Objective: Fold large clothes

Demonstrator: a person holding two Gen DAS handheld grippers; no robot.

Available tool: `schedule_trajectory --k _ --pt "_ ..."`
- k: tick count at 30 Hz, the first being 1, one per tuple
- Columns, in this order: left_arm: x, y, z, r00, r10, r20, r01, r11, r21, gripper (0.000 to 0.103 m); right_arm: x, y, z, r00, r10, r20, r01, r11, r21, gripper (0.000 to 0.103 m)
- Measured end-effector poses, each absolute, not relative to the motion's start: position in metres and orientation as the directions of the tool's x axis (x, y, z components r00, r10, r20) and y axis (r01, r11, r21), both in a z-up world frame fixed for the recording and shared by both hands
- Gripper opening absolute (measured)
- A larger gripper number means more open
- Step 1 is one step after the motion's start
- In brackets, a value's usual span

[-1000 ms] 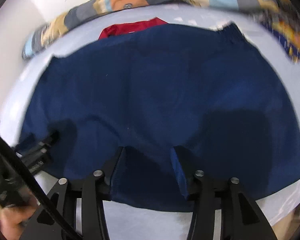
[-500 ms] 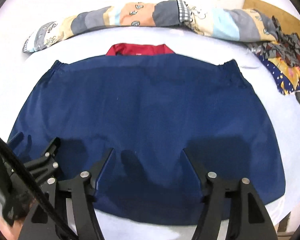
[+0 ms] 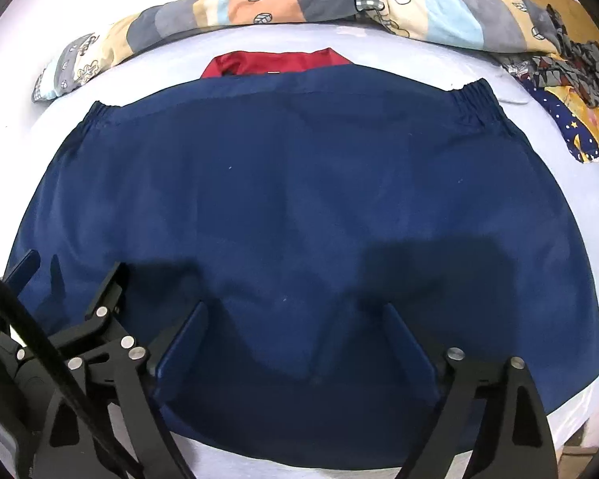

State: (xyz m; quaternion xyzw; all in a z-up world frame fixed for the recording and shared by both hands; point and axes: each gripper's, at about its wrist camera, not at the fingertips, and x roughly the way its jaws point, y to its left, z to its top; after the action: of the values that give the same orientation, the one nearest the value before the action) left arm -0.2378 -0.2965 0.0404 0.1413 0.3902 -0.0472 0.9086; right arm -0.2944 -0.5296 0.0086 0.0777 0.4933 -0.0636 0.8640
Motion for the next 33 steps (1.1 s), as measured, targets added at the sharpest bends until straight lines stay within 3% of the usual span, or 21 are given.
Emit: schedule_trajectory --k 33 --pt "-0.2339 -0.2925 0.0410 0.667 -0.007 -0.745 0.204 0.963 0.174 0.103 -0.2954 -0.5302 0.0073 0.520 -0.024 -0.854 0.176 0.981 0.080 0.097"
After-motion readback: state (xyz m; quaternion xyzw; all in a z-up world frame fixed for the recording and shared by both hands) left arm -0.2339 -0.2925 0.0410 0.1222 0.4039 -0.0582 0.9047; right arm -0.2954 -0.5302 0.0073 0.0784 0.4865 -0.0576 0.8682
